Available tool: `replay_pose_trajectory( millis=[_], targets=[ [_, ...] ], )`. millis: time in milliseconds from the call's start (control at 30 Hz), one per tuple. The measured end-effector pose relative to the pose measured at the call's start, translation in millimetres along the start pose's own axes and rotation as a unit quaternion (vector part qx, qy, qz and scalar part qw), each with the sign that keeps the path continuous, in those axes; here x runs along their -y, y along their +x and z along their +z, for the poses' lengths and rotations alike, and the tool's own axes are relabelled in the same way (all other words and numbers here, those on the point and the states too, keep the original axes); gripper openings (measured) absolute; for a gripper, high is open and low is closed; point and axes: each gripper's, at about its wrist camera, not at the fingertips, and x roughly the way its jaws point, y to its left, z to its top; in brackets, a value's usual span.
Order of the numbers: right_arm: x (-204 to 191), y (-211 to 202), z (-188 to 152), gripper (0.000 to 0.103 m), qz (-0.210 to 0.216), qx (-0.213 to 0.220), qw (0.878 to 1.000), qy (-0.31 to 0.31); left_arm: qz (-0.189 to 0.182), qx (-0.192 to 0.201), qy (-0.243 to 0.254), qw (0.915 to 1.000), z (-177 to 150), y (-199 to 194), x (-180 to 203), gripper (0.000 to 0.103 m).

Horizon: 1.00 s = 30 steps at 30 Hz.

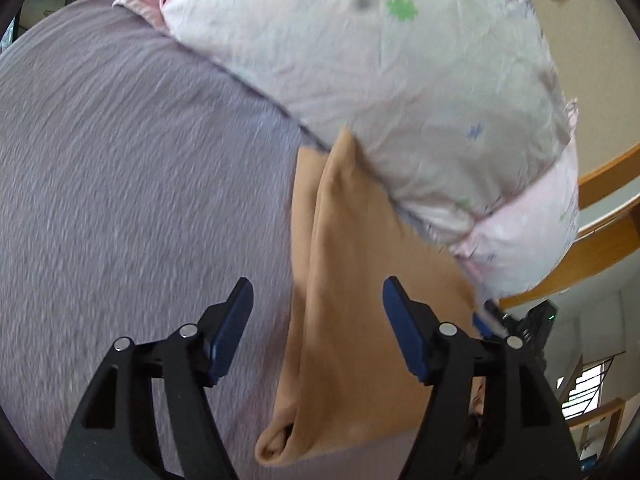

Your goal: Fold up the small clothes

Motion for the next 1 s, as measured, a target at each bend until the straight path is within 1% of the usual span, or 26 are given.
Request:
replay_pose_trajectory(
  millis=[67,100,133,200,233,300,333,367,433,467,533,600,633,700,733,767,800,833,867,900,933,967,1000],
  targets=[
    [3,-12,-3,0.099,0.049,0.028,0.998,0.007,0.007,-0.014,0.005,0.9999,-11,5,2,0.067],
    [7,-19,-6,0.099,0.065,0.047,0.997,0.008,0.013,-0.015,0.013,0.9997,-16,7,4,0.068],
    [13,-27,-9,0.099,0.077,0.068,0.995,0.011,0.020,-0.010,0.021,0.9995,-18,6,7,0.068],
    [23,-33,-12,0.100,0.095,0.085,0.992,0.023,0.038,-0.008,0.038,0.9985,-25,9,16,0.068],
    [29,-33,-13,0.100,0.106,0.089,0.990,0.035,0.043,-0.006,0.039,0.9983,-28,10,20,0.065],
    [40,-35,-10,0.100,0.113,0.090,0.988,0.059,0.032,-0.029,0.028,0.9987,-33,21,22,0.026],
    [44,-37,-9,0.100,0.118,0.094,0.986,0.066,0.044,-0.022,0.027,0.9985,-35,21,22,0.025],
    [46,-45,-6,0.100,0.123,0.102,0.985,0.069,0.042,-0.017,0.027,0.9986,-34,21,24,0.016],
    [48,-61,-5,0.100,0.135,0.122,0.981,0.074,0.022,-0.010,0.022,0.9994,-30,17,33,0.013],
    [50,-67,-4,0.100,0.138,0.131,0.978,0.078,0.011,0.002,0.029,0.9995,-27,10,45,0.013],
    [51,-83,-1,0.100,0.145,0.150,0.974,0.087,-0.008,0.020,0.059,0.9980,-24,0,76,0.012],
    [56,-93,0,0.100,0.144,0.165,0.971,0.093,-0.032,0.030,0.106,0.9935,-25,-4,125,0.012],
    [62,-104,0,0.100,0.139,0.175,0.970,0.095,-0.052,0.028,0.138,0.9887,-30,-1,157,0.012],
    [69,-112,-1,0.100,0.134,0.187,0.968,0.102,-0.081,0.010,0.188,0.9787,-45,15,204,0.012],
    [74,-115,-1,0.100,0.130,0.192,0.967,0.107,-0.100,-0.011,0.221,0.9700,-59,33,236,0.012],
    [76,-115,0,0.100,0.127,0.193,0.967,0.109,-0.109,-0.026,0.241,0.9641,-70,48,253,0.012],
    [80,-116,1,0.100,0.122,0.191,0.968,0.111,-0.116,-0.048,0.265,0.9561,-85,69,274,0.014],
    [82,-116,1,0.100,0.119,0.189,0.969,0.110,-0.120,-0.071,0.285,0.9483,-99,90,289,0.015],
    [84,-114,1,0.100,0.113,0.183,0.971,0.108,-0.128,-0.103,0.300,0.9397,-114,113,304,0.015],
    [86,-111,2,0.100,0.108,0.174,0.973,0.106,-0.145,-0.134,0.308,0.9308,-127,131,315,0.015],
    [89,-107,2,0.100,0.105,0.158,0.976,0.104,-0.159,-0.151,0.312,0.9242,-135,141,321,0.015],
    [91,-103,2,0.100,0.103,0.145,0.979,0.103,-0.171,-0.155,0.312,0.9214,-141,144,324,0.015],
    [92,-99,2,0.100,0.102,0.132,0.981,0.103,-0.183,-0.150,0.311,0.9202,-142,140,322,0.020]
  ],
)
